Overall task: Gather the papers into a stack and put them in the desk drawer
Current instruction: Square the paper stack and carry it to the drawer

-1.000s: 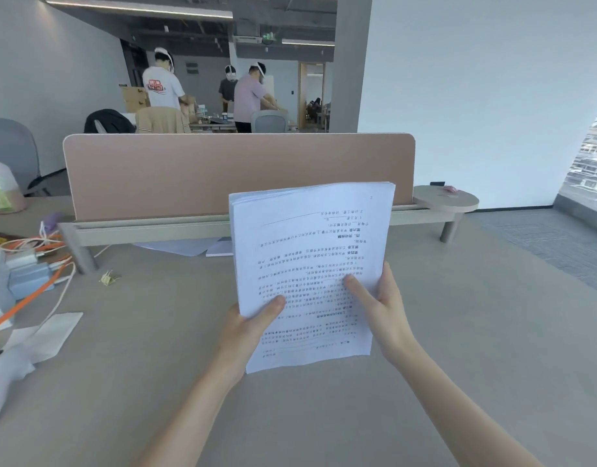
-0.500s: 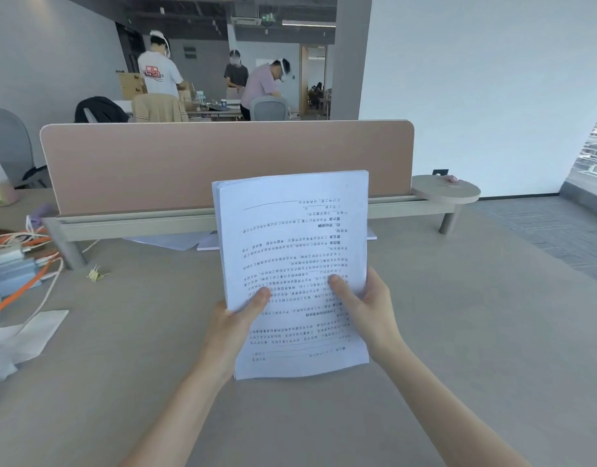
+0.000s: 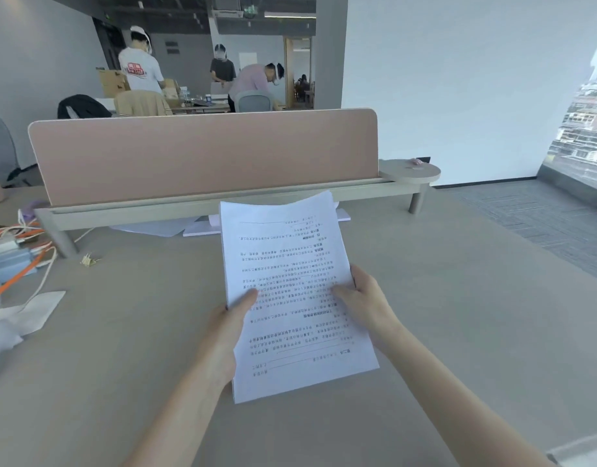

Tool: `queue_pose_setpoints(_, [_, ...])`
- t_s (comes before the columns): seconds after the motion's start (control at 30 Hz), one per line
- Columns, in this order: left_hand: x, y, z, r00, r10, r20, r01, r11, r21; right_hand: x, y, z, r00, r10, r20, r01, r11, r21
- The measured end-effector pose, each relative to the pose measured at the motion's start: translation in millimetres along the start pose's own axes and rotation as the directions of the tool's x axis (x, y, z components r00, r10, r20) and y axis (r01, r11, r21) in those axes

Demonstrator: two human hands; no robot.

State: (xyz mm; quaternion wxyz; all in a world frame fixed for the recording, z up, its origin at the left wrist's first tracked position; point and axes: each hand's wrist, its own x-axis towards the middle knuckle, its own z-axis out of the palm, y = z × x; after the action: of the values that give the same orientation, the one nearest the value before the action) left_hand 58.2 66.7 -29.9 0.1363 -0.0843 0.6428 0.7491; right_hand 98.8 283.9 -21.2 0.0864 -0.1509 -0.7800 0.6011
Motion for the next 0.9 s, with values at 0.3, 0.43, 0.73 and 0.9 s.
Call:
queue_pose_setpoints(0.3, [-64, -37, 9, 0.993, -0.097, -0.074, 0.098, 0.995, 0.015, -71, 19, -35, 0.998, 0.058, 0.034, -0.060, 0.997, 0.055])
queue_pose_setpoints(0.43, [-91, -51, 26, 0.989, -0.132, -0.067, 0.134, 0.990, 0.032, -108, 33, -61, 0.995, 0.095, 0.003, -0.095, 0.987, 0.131])
queue_pose_setpoints(0.73, [-169, -92, 83, 0.980, -0.198, 0.025, 0.196, 0.979, 0.060, -198, 71, -124, 0.964, 0.195, -0.181, -0.155, 0.964, 0.214])
queue_pose_setpoints(0.9, [-205, -114, 114, 0.971, -0.219, 0.094, 0.206, 0.970, 0.126, -239, 84, -165, 0.930, 0.245, -0.273, -0.183, 0.955, 0.235])
